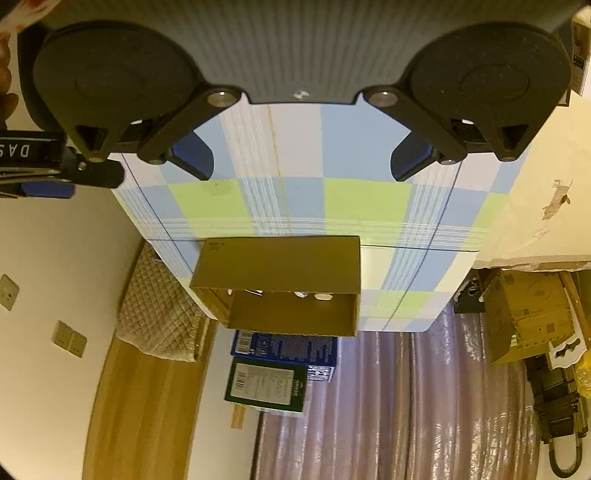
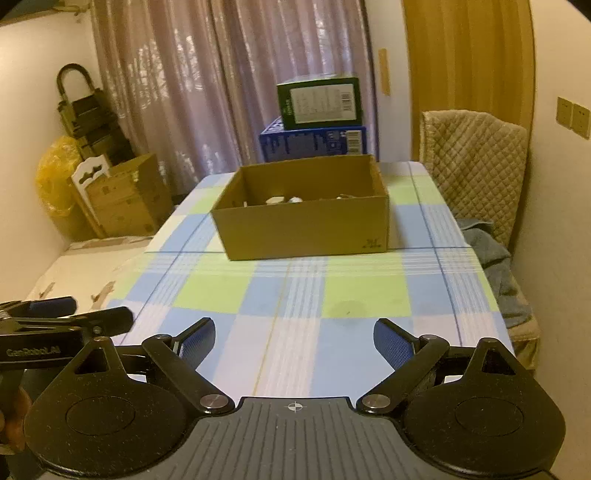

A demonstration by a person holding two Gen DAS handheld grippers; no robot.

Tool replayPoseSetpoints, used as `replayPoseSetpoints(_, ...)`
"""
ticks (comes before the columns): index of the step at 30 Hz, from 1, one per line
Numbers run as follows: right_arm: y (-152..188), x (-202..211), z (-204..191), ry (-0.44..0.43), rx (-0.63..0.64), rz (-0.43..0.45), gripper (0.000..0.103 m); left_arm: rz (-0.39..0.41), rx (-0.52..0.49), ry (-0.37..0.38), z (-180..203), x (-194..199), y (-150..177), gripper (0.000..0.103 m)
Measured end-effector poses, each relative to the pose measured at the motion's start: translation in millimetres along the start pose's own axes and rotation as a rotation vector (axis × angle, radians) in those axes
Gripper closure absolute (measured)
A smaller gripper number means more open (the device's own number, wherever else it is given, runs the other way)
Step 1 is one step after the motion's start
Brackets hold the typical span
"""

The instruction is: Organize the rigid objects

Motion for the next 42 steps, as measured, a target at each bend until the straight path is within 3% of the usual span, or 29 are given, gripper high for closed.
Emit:
replayPoseSetpoints(5,3,6,0,0.017,0.003,0.011,0.013,0.002,-0.031,-0.003,8,8,5,0.002)
replayPoseSetpoints(42,17,15,-4,0.064,0.025,0.048,0.013,0.007,0.002,-0.032,3,12,16,0.002)
Point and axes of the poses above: each gripper's, at about its wrist camera, not at the fingertips, and x roughly against the way its jaws point, z to its right, y to its underside, the point moved 3 cm from there along -x, roughly the way its jaws point, and after that the axes turned 5 degrees about -x, right-handed, at the moved point
